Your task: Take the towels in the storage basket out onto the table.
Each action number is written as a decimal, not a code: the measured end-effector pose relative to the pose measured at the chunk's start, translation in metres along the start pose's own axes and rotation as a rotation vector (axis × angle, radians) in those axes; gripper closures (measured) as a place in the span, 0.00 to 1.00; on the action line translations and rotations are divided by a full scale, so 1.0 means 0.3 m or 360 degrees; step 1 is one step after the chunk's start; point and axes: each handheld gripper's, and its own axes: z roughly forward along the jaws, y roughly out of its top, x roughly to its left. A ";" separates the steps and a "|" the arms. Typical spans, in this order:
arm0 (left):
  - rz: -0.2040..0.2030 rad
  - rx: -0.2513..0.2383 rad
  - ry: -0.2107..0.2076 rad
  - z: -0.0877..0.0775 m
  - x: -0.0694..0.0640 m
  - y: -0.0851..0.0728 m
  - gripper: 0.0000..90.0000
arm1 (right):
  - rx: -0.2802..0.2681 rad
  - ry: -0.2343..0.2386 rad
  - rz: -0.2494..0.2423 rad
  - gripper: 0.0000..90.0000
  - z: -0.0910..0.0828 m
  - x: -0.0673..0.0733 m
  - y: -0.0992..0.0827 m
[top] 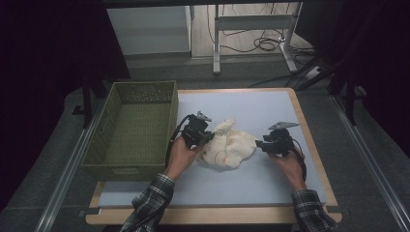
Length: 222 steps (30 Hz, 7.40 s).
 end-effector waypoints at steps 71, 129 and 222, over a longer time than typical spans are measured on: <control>-0.0046 -0.0027 0.0159 0.208 -0.073 -0.064 0.91 | 0.0077 -0.0099 -0.0074 0.66 -0.036 -0.049 -0.070; 0.0060 -0.0016 0.0198 0.215 -0.024 0.032 0.98 | 0.0083 -0.0057 0.0056 0.96 -0.169 -0.077 -0.182; -0.0055 -0.0173 0.0181 0.002 -0.099 -0.073 0.59 | 0.0009 0.0127 0.0076 0.80 -0.384 -0.028 -0.181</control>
